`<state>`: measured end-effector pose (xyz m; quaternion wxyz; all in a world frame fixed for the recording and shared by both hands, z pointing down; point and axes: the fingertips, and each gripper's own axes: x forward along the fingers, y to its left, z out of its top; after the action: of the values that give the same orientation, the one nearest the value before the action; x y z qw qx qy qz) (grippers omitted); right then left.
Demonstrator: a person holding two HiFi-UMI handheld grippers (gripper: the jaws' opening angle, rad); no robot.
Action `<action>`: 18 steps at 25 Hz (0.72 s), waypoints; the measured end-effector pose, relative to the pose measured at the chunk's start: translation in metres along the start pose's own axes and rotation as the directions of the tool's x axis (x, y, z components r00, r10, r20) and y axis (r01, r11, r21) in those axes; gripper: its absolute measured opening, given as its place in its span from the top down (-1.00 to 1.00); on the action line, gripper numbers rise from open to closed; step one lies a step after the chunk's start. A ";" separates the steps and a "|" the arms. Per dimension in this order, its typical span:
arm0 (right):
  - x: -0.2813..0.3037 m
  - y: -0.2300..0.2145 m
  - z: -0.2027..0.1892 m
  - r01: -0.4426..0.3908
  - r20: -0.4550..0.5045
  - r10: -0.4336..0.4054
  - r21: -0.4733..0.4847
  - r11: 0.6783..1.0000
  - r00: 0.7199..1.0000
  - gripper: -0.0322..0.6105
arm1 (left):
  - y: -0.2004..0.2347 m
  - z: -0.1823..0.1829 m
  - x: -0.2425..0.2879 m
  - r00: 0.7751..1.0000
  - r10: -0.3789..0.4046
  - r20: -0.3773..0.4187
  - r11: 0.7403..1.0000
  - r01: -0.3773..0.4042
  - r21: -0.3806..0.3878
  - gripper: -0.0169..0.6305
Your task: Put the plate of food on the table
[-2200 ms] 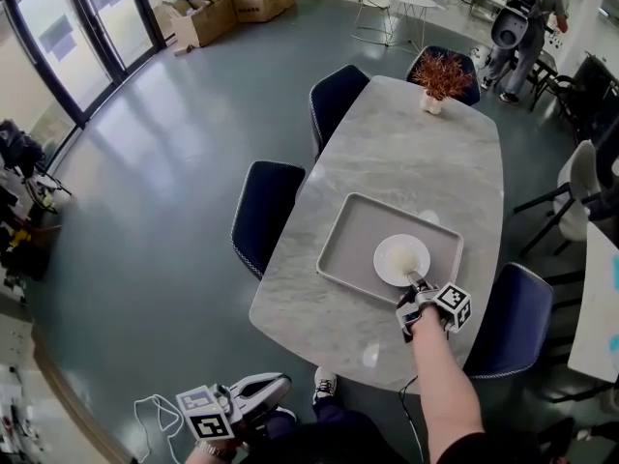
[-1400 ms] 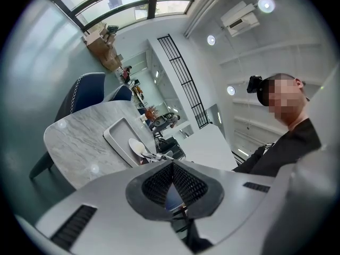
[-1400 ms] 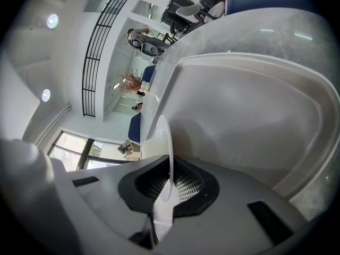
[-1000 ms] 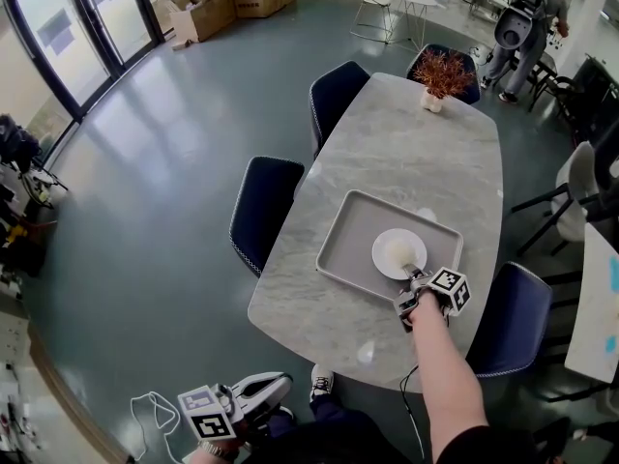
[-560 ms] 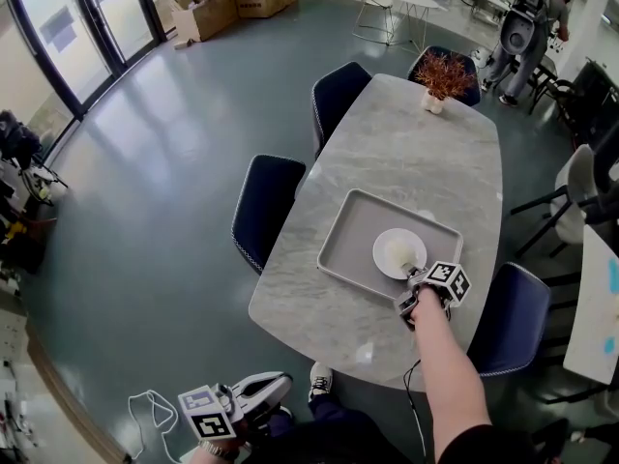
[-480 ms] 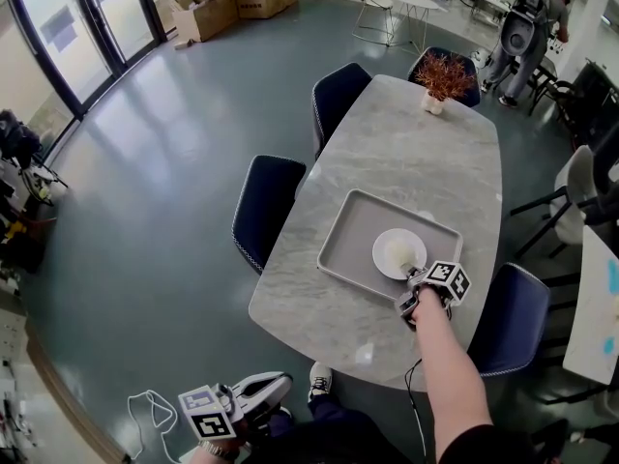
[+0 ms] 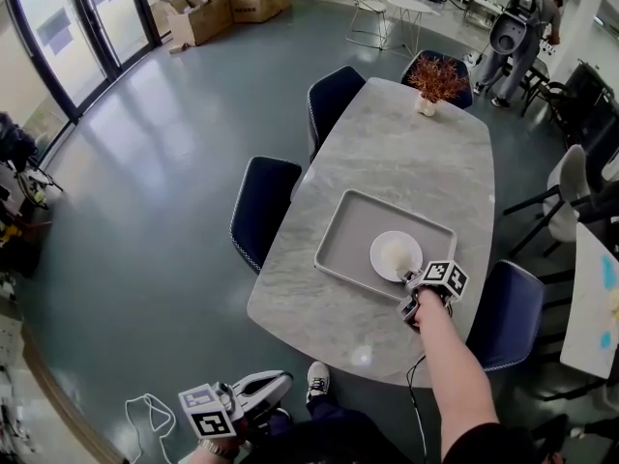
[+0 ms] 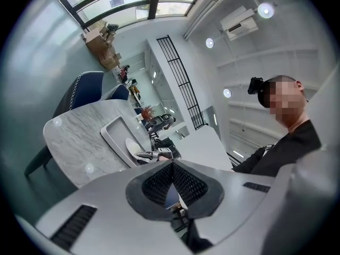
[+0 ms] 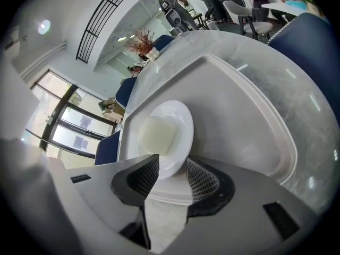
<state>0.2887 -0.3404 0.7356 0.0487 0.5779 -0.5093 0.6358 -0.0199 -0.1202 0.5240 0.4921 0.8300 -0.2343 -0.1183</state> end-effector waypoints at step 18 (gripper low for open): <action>-0.069 0.069 -0.046 -0.218 0.161 0.249 -0.191 0.957 0.955 0.88 | -0.010 0.010 -0.023 0.997 -0.046 -0.058 0.998 0.048 0.028 0.93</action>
<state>0.2353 -0.3046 0.6497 -0.0244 0.5631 -0.6292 0.5352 -0.0409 -0.1121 0.5095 0.4833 0.8456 -0.2024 -0.1025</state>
